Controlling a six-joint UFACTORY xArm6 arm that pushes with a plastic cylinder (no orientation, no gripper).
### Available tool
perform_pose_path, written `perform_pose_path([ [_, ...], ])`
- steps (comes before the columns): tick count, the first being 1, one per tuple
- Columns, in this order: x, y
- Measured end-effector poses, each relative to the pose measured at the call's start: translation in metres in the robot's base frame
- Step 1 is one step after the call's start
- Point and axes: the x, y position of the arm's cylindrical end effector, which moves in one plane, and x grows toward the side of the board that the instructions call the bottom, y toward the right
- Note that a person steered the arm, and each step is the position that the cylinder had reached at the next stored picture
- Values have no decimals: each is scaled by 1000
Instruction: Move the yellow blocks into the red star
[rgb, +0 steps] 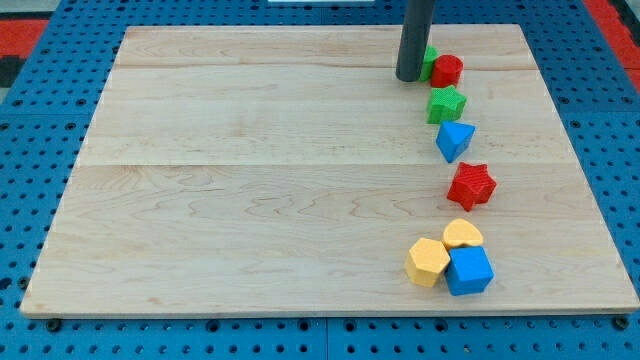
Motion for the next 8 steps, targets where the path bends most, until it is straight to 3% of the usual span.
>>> perform_pose_path([
  [2,-55,26],
  [3,-35,-3],
  [5,183,-31],
  [7,284,-75],
  [8,284,-61],
])
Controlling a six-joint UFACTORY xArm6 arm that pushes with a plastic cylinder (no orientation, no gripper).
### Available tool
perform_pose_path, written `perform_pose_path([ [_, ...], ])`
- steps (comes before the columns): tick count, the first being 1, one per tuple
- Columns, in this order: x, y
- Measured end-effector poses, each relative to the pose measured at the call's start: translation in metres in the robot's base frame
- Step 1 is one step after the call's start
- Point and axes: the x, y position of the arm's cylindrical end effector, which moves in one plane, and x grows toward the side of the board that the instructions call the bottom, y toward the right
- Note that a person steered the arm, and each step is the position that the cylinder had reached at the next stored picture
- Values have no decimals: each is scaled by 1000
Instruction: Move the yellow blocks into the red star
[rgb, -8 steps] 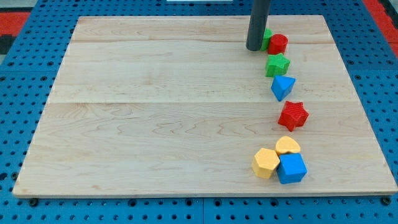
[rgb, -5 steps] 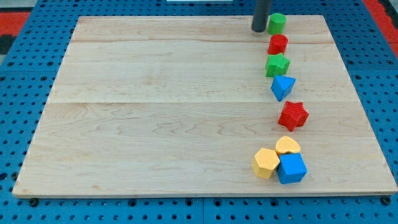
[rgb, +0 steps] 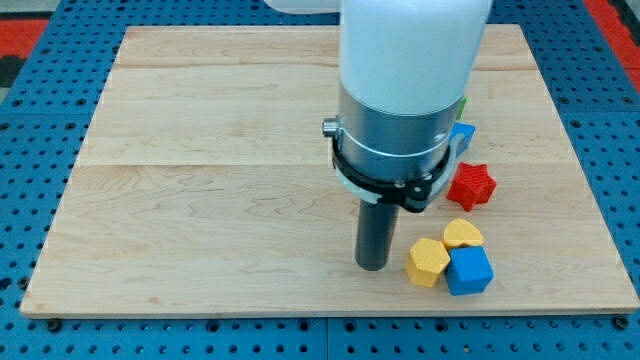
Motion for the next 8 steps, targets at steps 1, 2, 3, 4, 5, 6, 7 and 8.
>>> perform_pose_path([
  [1,6,16],
  [2,18,16],
  [3,23,20],
  [4,25,41],
  [5,25,46],
  [6,25,45],
  [7,18,49],
  [8,3,56],
])
